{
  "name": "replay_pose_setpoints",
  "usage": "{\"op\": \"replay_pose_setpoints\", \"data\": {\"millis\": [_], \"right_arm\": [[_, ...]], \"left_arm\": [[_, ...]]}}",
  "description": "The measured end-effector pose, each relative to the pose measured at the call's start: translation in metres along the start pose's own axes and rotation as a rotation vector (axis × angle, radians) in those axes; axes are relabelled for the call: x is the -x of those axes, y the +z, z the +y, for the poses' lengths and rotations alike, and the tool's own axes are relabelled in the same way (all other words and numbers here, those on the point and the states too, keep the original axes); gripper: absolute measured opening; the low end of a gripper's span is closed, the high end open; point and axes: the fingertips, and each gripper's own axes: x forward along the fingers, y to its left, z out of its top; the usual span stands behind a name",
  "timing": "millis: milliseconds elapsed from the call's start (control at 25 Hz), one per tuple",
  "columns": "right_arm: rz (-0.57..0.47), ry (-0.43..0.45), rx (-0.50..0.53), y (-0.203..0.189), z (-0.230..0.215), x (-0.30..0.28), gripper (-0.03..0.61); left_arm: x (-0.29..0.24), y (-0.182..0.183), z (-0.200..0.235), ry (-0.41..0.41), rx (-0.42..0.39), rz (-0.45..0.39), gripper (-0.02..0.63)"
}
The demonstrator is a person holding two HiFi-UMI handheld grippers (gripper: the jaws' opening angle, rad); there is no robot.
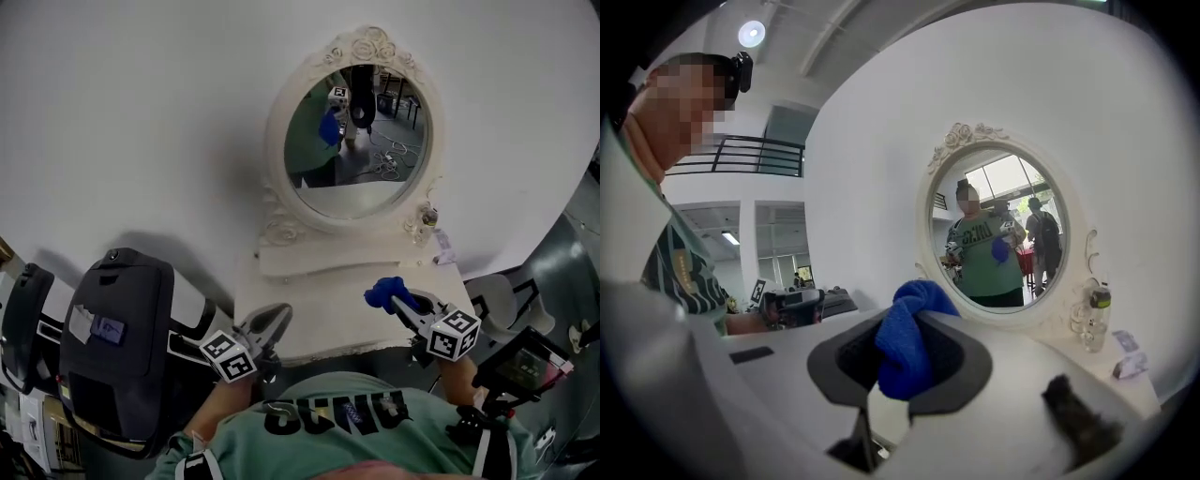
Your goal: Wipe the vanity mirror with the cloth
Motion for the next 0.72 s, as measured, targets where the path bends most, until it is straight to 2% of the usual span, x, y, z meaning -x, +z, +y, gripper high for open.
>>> {"op": "replay_pose_setpoints", "data": {"millis": [120,240,320,400,560,720], "right_arm": [[-0.002,0.058,0.064,0.021,-0.038,-0.018,0.052],[-0.003,0.114,0.159,0.045,-0.074,-0.037,0.052],[-0.012,0.146,0.286,0.071,-0.092,-0.054,0.054],[-0.033,0.15,0.461,0.106,-0.102,-0.077,0.052],[-0.11,0.015,0.849,0.182,-0.102,-0.135,0.052],[-0.186,-0.209,1.218,0.251,-0.079,-0.21,0.052]], "left_arm": [[-0.034,0.01,0.009,0.045,-0.038,-0.037,0.011],[-0.058,0.018,0.018,0.126,-0.048,-0.085,0.011],[-0.07,0.019,0.023,0.184,-0.049,-0.109,0.011],[-0.08,0.02,0.03,0.24,-0.04,-0.135,0.011],[-0.093,0.02,0.035,0.284,-0.03,-0.152,0.009],[-0.068,0.024,0.045,0.341,-0.061,-0.158,0.011]]}}
